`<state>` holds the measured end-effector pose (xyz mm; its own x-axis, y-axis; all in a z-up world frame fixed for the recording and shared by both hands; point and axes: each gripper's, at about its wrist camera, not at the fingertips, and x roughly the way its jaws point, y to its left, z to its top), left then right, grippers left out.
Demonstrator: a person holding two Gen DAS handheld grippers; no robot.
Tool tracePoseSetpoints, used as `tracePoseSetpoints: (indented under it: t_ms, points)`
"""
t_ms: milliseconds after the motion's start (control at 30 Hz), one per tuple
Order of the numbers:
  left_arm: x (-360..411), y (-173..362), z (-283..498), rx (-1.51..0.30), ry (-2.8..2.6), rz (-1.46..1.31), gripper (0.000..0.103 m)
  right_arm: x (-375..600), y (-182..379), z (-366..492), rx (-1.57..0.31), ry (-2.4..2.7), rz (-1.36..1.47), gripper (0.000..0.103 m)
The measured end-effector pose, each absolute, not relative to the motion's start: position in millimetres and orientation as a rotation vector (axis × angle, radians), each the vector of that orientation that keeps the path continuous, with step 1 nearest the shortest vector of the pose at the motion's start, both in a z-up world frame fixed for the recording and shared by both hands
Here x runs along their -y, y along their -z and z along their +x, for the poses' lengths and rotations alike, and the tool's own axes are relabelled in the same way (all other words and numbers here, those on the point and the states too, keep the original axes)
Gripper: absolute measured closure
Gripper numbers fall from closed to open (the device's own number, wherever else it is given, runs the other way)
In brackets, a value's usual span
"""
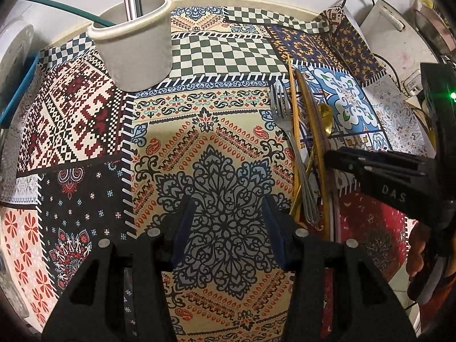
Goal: Organize utensils
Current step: 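Grasp a gold fork with the left tool while the right tool grasps a dark chopstick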
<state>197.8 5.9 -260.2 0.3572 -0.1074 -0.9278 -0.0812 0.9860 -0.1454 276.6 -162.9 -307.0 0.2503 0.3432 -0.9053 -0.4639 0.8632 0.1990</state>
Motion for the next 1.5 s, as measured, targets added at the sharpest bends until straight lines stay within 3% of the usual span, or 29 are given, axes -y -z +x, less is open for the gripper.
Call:
tracePoseSetpoints:
  t_ms: [367, 767, 1200, 1500]
  points:
    - [3, 261, 222, -1.213, 0.032, -0.156, 0.055, 158, 306, 292, -1.189, -0.583, -0.095, 0.097]
    - [21, 275, 270, -1.255, 0.086, -0.184, 0.055, 189, 304, 295, -1.200, -0.574, -0.056, 0.097]
    - [46, 287, 323, -1.212, 0.065, -0.024, 0.056, 194, 295, 292, -1.179, -0.598, -0.024, 0.098]
    - [63, 289, 334, -1.166, 0.061, 0.026, 0.073, 204, 287, 295, -1.160, -0.590, -0.001, 0.097]
